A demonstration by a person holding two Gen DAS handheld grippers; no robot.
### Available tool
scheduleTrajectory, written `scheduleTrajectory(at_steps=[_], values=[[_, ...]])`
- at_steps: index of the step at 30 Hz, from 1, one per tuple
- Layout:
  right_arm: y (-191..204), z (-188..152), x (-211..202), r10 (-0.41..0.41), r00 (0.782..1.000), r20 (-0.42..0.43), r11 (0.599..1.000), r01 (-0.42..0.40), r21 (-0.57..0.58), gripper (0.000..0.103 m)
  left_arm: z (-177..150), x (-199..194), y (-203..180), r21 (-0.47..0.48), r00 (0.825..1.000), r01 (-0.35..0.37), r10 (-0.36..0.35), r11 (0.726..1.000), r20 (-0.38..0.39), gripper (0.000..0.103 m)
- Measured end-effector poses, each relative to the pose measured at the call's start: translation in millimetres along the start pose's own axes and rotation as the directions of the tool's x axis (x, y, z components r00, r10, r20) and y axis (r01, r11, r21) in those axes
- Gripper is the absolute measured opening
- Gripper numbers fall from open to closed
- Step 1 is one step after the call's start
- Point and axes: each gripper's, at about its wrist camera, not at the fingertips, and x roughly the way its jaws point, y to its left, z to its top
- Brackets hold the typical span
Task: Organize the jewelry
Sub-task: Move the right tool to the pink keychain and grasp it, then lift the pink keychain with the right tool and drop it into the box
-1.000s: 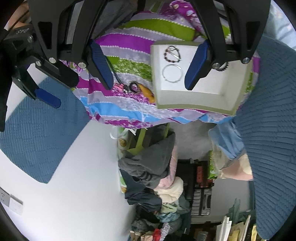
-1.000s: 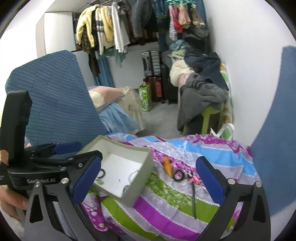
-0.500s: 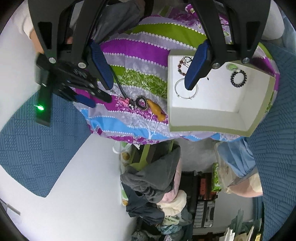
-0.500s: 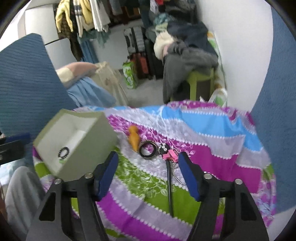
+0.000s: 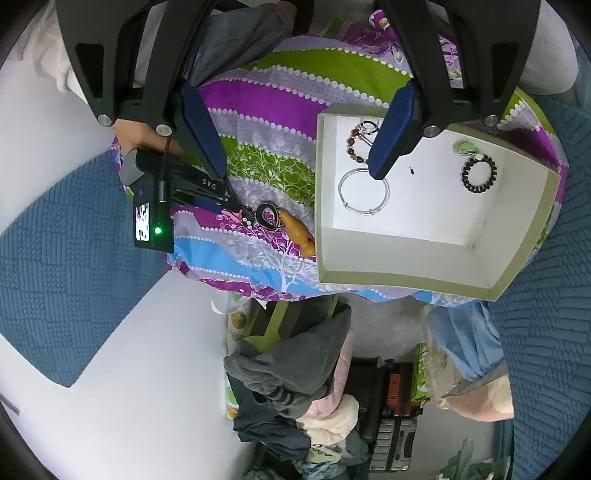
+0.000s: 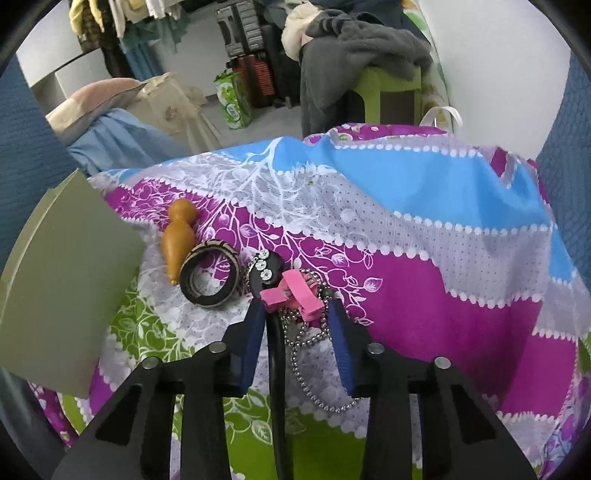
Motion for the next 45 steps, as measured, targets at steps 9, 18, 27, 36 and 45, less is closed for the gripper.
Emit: scheduleTrajectory(at_steps=[9, 18, 27, 36, 45], values=[[12.4, 2.9, -0.8, 0.018, 1.0, 0.019, 1.0, -0.017, -0.025, 0.008, 2.4, -0.8, 6.9, -0.015, 1.0, 0.001, -0.001, 1.0, 0.002, 0.079], [29.9, 6.4, -27.6, -0.01, 0.998, 0.055, 0.998, 0.013, -0.058, 0.008, 6.8, -8.9, 14.5, -0.025, 1.0, -0.007, 0.007, 1.0, 0.015, 0.079], [67.9, 42.4, -103.8, -0.01, 0.989, 0.149, 0.999, 0.018, -0.047, 0.008, 15.3, -25.2, 20.9, 0.0, 0.999, -0.032, 0.032, 0.999, 0.03, 0.079], [130.5, 74.5, -164.6, 0.026, 0.968, 0.248, 0.997, -0.006, -0.08, 0.008, 24.7, -52.0, 40.5, -0.008, 0.996, -0.046, 0.047, 0.999, 0.073, 0.079], [173.2, 68.5, -160.0, 0.09, 0.97, 0.226, 0.994, -0.075, -0.074, 0.008, 21.6, -74.1, 66.2, -0.031, 0.991, -0.071, 0.074, 0.997, 0.107, 0.079]])
